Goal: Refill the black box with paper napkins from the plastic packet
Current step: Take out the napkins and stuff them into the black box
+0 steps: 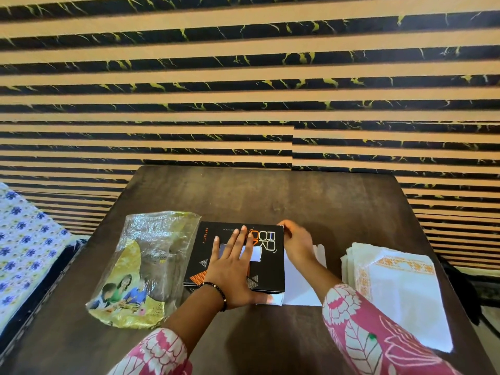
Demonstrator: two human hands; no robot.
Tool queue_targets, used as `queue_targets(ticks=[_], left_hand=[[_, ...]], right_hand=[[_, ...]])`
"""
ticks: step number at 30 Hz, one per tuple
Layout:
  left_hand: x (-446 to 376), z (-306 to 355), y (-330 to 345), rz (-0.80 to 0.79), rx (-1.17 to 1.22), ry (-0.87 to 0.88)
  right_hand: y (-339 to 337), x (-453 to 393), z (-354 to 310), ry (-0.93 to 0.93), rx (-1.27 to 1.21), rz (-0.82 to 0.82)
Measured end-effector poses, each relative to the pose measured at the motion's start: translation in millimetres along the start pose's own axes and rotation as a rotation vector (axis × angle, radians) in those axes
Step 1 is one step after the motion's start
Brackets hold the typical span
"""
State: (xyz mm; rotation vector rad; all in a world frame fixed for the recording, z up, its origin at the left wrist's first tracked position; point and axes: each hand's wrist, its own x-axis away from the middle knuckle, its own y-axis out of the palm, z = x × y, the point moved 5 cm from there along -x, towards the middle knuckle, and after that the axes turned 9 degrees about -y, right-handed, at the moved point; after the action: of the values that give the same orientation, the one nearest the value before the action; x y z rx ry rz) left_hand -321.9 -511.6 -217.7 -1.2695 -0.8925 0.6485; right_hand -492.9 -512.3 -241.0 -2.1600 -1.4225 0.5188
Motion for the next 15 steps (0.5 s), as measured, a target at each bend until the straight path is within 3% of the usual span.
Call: queue_targets(ticks=[5, 9, 15], left_hand=[[-0.5, 0.4, -0.4, 0.009, 0.004, -0.002], [-1.7, -0.3, 0.9, 0.011, -0.007, -0.003], [-1.1, 0.3, 0.5, 0.006, -0.013, -0.006]], right_hand=[[-9.1, 32.7, 30.1, -0.064, 0.328, 0.015], [-7.6, 59.0, 66.0, -0.096, 0.540, -0.162], [-5.1, 69.1, 79.7, -0.131, 0.722, -0.229]])
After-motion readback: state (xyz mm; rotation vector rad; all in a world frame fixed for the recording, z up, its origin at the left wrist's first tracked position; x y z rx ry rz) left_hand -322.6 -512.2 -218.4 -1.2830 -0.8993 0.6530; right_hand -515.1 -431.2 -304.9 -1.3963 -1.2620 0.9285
